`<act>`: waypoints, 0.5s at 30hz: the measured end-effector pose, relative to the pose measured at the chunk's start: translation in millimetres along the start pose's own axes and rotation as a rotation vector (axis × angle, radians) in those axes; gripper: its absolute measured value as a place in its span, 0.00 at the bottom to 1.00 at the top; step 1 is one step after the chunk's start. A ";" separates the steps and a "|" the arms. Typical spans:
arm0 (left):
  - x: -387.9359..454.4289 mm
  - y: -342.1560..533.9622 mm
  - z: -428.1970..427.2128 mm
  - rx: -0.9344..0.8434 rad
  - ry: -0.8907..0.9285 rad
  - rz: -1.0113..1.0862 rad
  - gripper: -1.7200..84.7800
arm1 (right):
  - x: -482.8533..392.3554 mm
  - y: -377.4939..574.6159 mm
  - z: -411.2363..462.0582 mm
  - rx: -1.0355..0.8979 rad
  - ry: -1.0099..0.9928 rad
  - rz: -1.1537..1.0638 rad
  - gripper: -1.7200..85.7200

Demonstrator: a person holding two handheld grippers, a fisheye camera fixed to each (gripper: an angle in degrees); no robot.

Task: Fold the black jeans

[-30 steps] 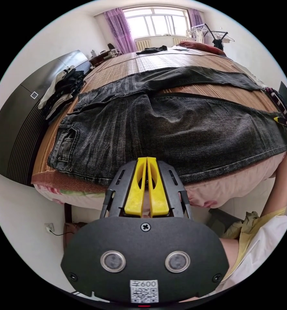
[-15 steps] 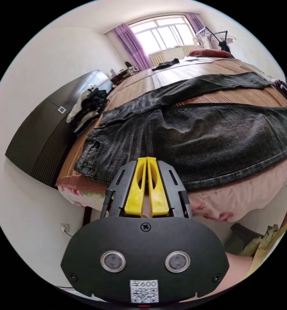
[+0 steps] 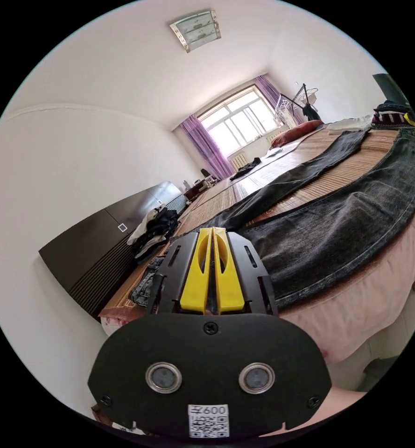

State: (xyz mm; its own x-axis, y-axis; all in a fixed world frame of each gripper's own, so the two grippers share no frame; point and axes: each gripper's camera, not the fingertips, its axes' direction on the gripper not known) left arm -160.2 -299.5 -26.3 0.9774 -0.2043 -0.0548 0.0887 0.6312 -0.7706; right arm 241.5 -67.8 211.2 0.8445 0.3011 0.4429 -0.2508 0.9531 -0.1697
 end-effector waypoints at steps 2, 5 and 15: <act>-0.6 -6.8 -2.4 -0.006 0.008 0.027 0.03 | 9.4 4.7 0.9 0.005 -0.010 0.012 0.01; -8.3 -20.1 0.8 -0.050 0.073 0.088 0.04 | 22.8 13.5 2.5 0.016 -0.012 0.021 0.01; -259.0 -45.4 124.6 -0.311 0.576 -0.536 0.19 | 32.6 40.7 31.0 -0.102 -0.220 -0.205 0.03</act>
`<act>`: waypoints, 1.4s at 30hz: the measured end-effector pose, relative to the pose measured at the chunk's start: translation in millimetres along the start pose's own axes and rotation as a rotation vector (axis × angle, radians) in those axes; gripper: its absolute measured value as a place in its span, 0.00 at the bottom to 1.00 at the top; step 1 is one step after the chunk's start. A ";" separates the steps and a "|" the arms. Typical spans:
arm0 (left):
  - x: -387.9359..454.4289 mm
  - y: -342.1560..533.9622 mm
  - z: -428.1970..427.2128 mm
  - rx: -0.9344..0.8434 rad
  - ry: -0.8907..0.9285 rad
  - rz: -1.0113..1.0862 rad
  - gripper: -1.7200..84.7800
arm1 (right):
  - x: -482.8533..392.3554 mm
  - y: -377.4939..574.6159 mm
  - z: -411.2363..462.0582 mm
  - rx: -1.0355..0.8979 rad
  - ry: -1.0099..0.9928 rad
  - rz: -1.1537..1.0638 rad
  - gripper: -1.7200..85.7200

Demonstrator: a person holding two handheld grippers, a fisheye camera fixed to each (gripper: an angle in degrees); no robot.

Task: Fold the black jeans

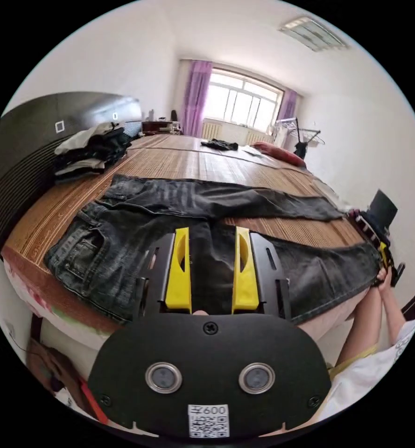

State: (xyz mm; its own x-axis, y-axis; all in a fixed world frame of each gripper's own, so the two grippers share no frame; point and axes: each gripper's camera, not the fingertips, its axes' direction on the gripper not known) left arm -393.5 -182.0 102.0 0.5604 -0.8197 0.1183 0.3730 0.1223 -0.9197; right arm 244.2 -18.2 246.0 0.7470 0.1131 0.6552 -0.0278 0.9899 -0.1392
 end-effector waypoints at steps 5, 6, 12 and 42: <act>-112.6 -95.2 -58.2 0.027 -0.142 -0.050 0.26 | -41.3 44.2 -4.7 0.113 0.026 -0.236 0.11; -124.2 -105.3 -61.7 0.023 -0.149 -0.065 0.26 | -46.9 58.3 -7.2 0.170 0.075 -0.259 0.12; -227.4 -190.2 -30.0 -0.231 0.011 -0.299 0.27 | -25.8 78.6 7.2 0.214 0.136 -0.210 0.11; -195.9 -330.8 -60.8 -0.641 -0.297 -0.129 0.05 | 56.2 78.4 79.6 0.165 0.126 -0.127 0.09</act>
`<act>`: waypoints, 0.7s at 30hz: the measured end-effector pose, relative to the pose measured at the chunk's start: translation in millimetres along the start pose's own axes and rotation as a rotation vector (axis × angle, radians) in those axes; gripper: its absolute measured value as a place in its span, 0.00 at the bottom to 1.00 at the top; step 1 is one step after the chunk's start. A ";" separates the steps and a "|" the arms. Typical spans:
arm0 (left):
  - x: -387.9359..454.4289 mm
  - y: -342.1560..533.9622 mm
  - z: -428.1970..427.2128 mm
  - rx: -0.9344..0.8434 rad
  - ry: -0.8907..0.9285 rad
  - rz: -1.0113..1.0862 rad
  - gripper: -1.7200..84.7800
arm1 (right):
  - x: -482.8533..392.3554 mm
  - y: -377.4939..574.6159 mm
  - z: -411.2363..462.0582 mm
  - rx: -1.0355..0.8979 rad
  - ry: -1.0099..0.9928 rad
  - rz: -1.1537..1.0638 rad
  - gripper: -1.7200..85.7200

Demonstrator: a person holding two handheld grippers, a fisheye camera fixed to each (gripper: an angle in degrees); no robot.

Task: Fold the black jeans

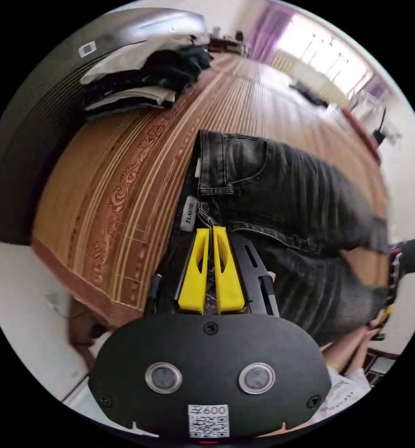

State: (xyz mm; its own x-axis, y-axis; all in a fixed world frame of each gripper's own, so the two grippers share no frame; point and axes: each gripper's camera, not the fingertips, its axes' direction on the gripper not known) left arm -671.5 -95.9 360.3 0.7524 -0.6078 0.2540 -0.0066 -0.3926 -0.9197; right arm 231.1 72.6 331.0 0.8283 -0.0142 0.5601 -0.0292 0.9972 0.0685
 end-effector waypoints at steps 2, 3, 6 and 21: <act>23.1 -1.6 2.6 0.013 -0.120 0.048 0.05 | 0.8 1.1 1.2 0.016 0.002 -0.003 0.09; 24.6 -2.2 0.1 -0.003 -0.122 0.059 0.05 | 1.4 1.8 2.8 0.030 0.016 -0.009 0.09; 19.6 1.1 -7.3 -0.015 -0.096 0.072 0.05 | 6.3 2.0 10.5 0.048 0.043 -0.005 0.09; -38.4 109.7 -118.3 0.480 0.108 -0.079 0.03 | 10.1 5.9 32.6 0.037 0.032 0.021 0.09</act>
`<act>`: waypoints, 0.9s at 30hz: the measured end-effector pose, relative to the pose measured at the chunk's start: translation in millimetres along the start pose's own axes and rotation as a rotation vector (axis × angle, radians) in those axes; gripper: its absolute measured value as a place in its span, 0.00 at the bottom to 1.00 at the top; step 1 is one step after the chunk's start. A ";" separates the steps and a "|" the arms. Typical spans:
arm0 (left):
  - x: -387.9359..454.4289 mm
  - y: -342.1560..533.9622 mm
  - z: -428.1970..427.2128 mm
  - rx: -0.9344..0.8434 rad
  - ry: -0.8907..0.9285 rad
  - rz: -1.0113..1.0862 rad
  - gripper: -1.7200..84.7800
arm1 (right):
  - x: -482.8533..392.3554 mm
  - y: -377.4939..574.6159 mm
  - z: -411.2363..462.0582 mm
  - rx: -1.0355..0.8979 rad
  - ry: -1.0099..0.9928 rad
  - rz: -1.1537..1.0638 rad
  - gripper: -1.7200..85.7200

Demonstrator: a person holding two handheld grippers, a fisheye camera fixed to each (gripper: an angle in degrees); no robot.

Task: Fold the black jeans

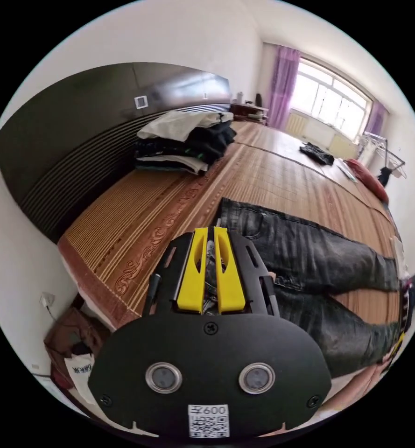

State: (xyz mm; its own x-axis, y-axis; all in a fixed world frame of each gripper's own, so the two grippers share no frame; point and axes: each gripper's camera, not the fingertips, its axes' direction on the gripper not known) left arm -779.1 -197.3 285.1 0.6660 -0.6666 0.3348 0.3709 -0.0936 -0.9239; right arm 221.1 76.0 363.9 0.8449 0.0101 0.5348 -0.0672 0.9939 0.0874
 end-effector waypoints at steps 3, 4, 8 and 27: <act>18.0 7.4 10.9 -0.089 0.206 0.133 0.03 | -5.9 1.4 3.8 -0.006 0.022 -0.026 0.09; 30.5 13.6 22.0 -0.145 0.314 0.190 0.03 | -7.5 2.0 6.2 -0.012 0.027 -0.029 0.09; 67.5 37.4 70.2 -0.246 0.546 0.213 0.03 | -11.0 3.1 14.3 -0.045 0.021 -0.031 0.09; 100.2 126.2 108.3 -0.129 0.516 0.167 0.02 | -53.6 13.5 0.8 -0.040 0.093 -0.111 0.03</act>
State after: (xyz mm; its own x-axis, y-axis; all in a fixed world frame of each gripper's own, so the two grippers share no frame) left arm -595.5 -195.8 222.1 0.2935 -0.9528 0.0781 0.1841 -0.0238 -0.9826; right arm 174.5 88.7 337.1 0.8916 -0.0915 0.4435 0.0488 0.9931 0.1068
